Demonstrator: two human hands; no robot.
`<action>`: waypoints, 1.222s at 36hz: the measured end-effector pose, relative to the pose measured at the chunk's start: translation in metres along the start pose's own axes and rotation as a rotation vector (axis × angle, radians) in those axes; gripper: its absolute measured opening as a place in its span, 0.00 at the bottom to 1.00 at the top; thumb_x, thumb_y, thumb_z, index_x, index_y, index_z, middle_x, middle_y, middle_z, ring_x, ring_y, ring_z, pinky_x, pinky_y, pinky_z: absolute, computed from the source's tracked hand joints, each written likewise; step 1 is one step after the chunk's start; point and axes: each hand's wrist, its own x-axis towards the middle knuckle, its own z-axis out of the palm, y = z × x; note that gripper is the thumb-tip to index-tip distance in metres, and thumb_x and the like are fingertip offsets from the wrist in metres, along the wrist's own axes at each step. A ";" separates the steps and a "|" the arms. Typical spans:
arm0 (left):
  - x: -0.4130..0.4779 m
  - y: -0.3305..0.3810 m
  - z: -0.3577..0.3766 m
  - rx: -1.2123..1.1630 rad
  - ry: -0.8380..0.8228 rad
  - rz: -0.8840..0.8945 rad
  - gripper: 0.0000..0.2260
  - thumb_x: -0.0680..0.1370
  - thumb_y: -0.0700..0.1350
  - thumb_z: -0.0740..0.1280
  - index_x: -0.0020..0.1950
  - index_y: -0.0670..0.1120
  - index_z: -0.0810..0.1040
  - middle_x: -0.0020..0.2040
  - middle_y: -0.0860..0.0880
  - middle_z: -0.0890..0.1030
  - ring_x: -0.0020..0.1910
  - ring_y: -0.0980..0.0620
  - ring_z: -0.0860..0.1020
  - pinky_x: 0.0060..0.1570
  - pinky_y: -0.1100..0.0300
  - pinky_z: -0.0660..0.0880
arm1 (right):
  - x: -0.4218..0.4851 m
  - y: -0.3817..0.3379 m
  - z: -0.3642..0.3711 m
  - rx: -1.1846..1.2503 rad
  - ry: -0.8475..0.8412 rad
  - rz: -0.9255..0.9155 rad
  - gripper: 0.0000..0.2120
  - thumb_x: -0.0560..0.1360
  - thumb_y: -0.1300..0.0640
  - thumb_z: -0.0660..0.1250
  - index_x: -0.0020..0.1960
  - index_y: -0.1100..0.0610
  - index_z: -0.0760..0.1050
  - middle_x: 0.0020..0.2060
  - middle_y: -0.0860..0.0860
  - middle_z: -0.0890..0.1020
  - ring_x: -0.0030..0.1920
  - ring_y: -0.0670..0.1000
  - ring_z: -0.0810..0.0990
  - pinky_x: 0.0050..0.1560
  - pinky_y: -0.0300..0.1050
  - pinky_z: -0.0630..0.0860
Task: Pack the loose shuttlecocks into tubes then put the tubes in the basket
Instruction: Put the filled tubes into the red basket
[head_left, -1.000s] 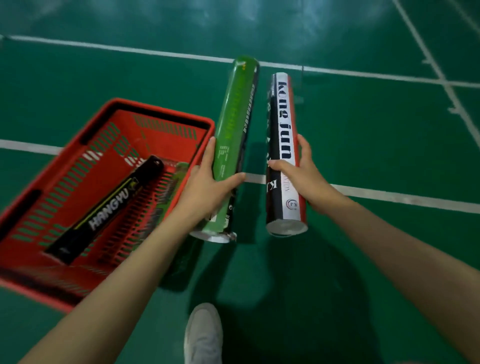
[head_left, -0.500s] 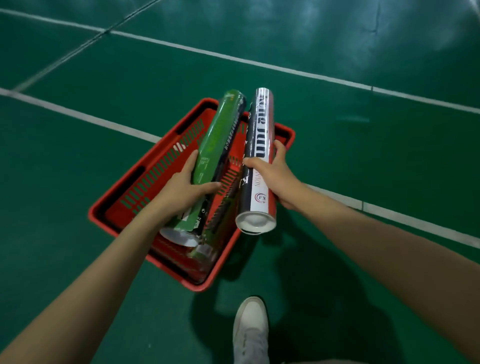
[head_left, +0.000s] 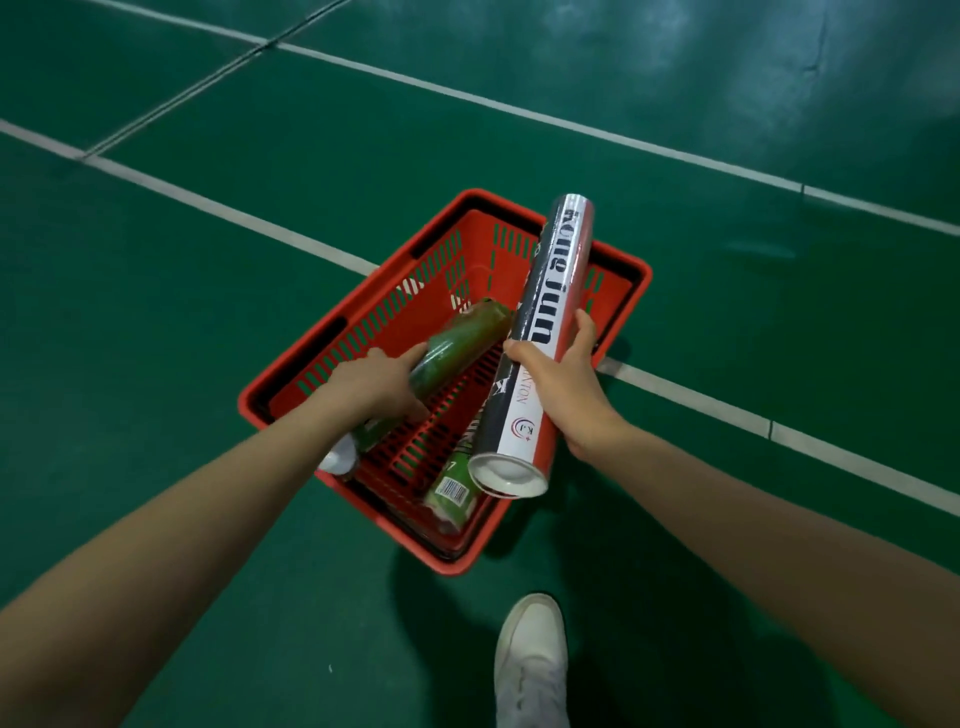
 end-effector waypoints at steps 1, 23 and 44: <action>0.005 0.002 0.002 0.026 -0.007 0.009 0.44 0.71 0.64 0.68 0.76 0.62 0.42 0.68 0.39 0.66 0.55 0.43 0.75 0.46 0.54 0.75 | -0.001 0.002 0.000 -0.008 -0.005 0.000 0.45 0.64 0.41 0.71 0.70 0.33 0.45 0.62 0.52 0.73 0.51 0.55 0.81 0.53 0.59 0.79; 0.015 0.004 0.012 -0.301 0.339 0.172 0.18 0.80 0.52 0.62 0.68 0.46 0.72 0.65 0.46 0.72 0.52 0.44 0.78 0.49 0.51 0.78 | 0.008 0.033 0.032 -0.067 -0.058 0.184 0.44 0.72 0.41 0.67 0.74 0.38 0.39 0.71 0.55 0.64 0.61 0.59 0.73 0.58 0.52 0.71; -0.005 0.013 0.051 -0.540 -0.152 0.113 0.37 0.75 0.56 0.68 0.77 0.46 0.53 0.69 0.43 0.70 0.60 0.44 0.74 0.55 0.56 0.71 | 0.062 0.036 0.054 -0.525 -0.284 0.303 0.35 0.80 0.51 0.60 0.78 0.51 0.41 0.76 0.57 0.58 0.70 0.59 0.67 0.64 0.53 0.68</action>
